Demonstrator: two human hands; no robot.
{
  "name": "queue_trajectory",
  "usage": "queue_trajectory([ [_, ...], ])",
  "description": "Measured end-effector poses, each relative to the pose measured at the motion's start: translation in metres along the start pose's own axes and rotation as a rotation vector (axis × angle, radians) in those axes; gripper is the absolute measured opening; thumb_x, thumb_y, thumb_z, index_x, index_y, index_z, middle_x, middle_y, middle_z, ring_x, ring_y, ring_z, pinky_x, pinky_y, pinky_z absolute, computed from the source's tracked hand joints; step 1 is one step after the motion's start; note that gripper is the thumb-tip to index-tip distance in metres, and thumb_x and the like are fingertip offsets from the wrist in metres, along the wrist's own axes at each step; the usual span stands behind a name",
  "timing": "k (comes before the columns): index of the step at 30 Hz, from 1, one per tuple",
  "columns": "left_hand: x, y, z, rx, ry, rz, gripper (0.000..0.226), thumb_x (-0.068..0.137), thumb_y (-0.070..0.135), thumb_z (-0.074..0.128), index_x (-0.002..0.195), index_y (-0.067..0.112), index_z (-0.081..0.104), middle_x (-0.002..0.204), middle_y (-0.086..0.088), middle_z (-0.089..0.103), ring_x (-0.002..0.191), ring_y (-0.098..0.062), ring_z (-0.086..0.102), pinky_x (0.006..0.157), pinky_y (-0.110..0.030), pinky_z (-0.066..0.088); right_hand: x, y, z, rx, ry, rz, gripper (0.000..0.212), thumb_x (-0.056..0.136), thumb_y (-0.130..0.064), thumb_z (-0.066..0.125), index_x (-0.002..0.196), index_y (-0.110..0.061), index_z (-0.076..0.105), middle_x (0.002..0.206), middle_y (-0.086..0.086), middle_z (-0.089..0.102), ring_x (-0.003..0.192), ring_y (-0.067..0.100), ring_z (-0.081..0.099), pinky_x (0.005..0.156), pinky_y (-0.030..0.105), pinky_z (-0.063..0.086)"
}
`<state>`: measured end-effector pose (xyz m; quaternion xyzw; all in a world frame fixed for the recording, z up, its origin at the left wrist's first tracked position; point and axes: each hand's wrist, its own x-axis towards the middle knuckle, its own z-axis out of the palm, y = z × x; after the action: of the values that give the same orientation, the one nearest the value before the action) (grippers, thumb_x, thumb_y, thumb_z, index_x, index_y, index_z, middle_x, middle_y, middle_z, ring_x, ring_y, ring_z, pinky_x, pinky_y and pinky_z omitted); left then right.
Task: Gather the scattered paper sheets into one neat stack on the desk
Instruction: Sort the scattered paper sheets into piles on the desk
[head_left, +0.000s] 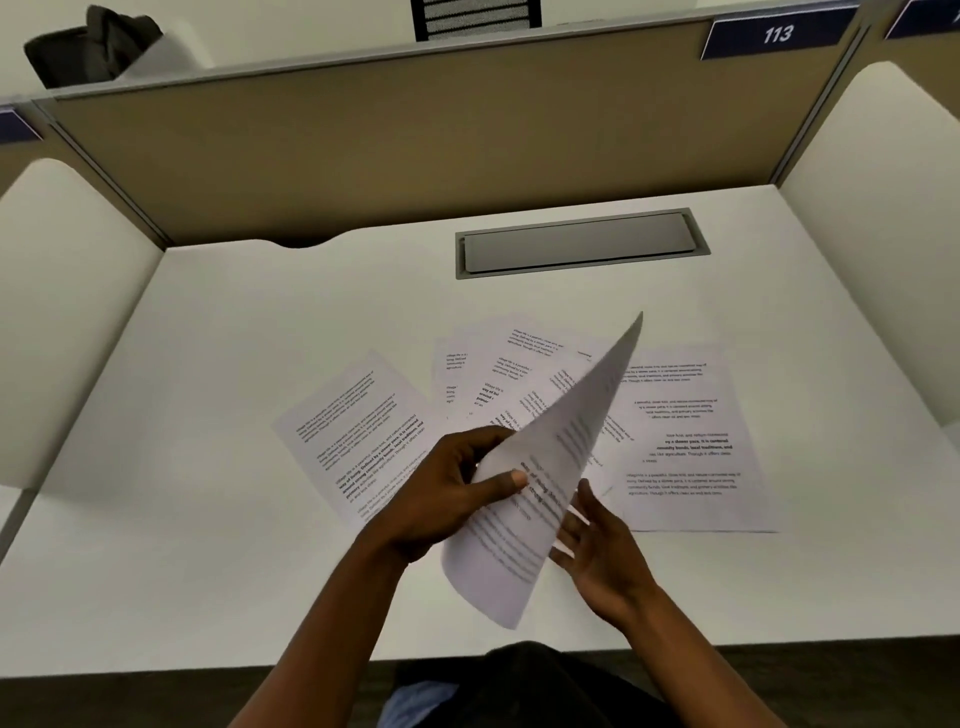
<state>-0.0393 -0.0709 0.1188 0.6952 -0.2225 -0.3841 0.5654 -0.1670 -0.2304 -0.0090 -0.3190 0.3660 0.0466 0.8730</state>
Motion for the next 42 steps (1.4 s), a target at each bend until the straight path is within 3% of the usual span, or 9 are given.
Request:
queue_trajectory([
  [2, 0.007, -0.003, 0.000, -0.094, 0.099, -0.017, 0.030, 0.089, 0.013, 0.070, 0.119, 0.011, 0.068, 0.114, -0.010, 0.073, 0.104, -0.030, 0.071, 0.091, -0.047, 0.058, -0.007, -0.010, -0.001, 0.155, -0.033, -0.063, 0.044, 0.079, -0.041, 0.074, 0.114, -0.014, 0.070, 0.111, 0.017, 0.070, 0.107, 0.030, 0.066, 0.097, 0.050, 0.051],
  [5, 0.026, -0.029, -0.008, 0.036, 0.317, -0.071, 0.030, 0.087, 0.029, 0.074, 0.116, 0.022, 0.070, 0.110, 0.001, 0.076, 0.098, -0.020, 0.073, 0.091, -0.047, 0.058, -0.008, -0.024, -0.009, 0.052, 0.088, -0.248, 0.027, 0.075, -0.022, 0.079, 0.101, -0.015, 0.073, 0.100, 0.008, 0.075, 0.091, 0.023, 0.070, 0.073, 0.034, 0.060],
  [10, 0.063, -0.077, -0.018, 0.340, 0.452, -0.182, 0.037, 0.085, 0.039, 0.074, 0.116, 0.021, 0.069, 0.113, 0.001, 0.072, 0.096, -0.014, 0.070, 0.078, -0.021, 0.051, 0.000, -0.035, -0.032, -0.184, 0.430, -0.375, 0.018, 0.085, -0.008, 0.072, 0.100, -0.018, 0.067, 0.103, 0.014, 0.073, 0.088, 0.026, 0.067, 0.079, 0.042, 0.057],
  [13, 0.088, -0.105, -0.020, 0.608, 0.447, -0.182, 0.043, 0.086, 0.036, 0.072, 0.124, 0.019, 0.064, 0.127, -0.004, 0.065, 0.117, -0.022, 0.062, 0.096, -0.025, 0.043, -0.001, -0.028, -0.042, -0.227, 0.502, -0.387, 0.022, 0.087, -0.008, 0.071, 0.107, -0.015, 0.065, 0.095, 0.006, 0.071, 0.086, 0.022, 0.066, 0.074, 0.037, 0.056],
  [16, 0.105, -0.119, -0.021, 0.857, 0.368, -0.196, 0.058, 0.091, 0.038, 0.062, 0.144, 0.020, 0.047, 0.154, -0.006, 0.040, 0.143, -0.025, 0.037, 0.116, -0.037, 0.030, -0.001, -0.018, -0.046, -0.288, 0.587, -0.378, 0.024, 0.087, -0.011, 0.072, 0.108, -0.019, 0.064, 0.095, 0.001, 0.070, 0.089, 0.022, 0.066, 0.082, 0.044, 0.058],
  [22, 0.127, -0.123, -0.017, 1.165, 0.199, -0.113, 0.061, 0.099, 0.040, 0.047, 0.153, 0.020, 0.029, 0.162, -0.007, 0.025, 0.148, -0.027, 0.025, 0.120, -0.044, 0.022, 0.000, -0.006, -0.044, -0.356, 0.699, -0.381, 0.022, 0.087, -0.013, 0.072, 0.100, -0.025, 0.060, 0.090, -0.001, 0.067, 0.087, 0.021, 0.064, 0.090, 0.052, 0.055],
  [29, 0.138, -0.115, -0.001, 1.191, 0.252, -0.187, 0.081, 0.092, 0.063, 0.044, 0.156, 0.019, 0.018, 0.156, -0.008, 0.034, 0.144, -0.027, 0.030, 0.120, -0.055, 0.005, 0.012, -0.001, -0.037, -0.472, 0.731, -0.399, 0.021, 0.084, -0.014, 0.075, 0.101, -0.020, 0.063, 0.102, 0.008, 0.072, 0.087, 0.021, 0.067, 0.085, 0.051, 0.058],
  [35, 0.147, -0.107, 0.005, 1.106, 0.254, -0.267, 0.087, 0.086, 0.065, 0.052, 0.154, 0.019, 0.021, 0.149, -0.009, 0.040, 0.137, -0.030, 0.037, 0.115, -0.057, 0.018, 0.019, -0.002, -0.035, -0.516, 0.733, -0.381, 0.031, 0.080, -0.013, 0.078, 0.108, -0.010, 0.065, 0.105, 0.009, 0.072, 0.086, 0.021, 0.066, 0.086, 0.042, 0.057],
  [42, 0.153, -0.103, -0.001, 0.839, 0.281, -0.378, 0.081, 0.079, 0.061, 0.068, 0.145, 0.023, 0.040, 0.144, -0.009, 0.045, 0.137, -0.029, 0.038, 0.111, -0.048, 0.031, 0.026, -0.005, -0.039, -0.351, 0.681, -0.276, 0.043, 0.076, -0.020, 0.083, 0.115, -0.014, 0.064, 0.109, 0.006, 0.070, 0.095, 0.025, 0.067, 0.090, 0.051, 0.056],
])
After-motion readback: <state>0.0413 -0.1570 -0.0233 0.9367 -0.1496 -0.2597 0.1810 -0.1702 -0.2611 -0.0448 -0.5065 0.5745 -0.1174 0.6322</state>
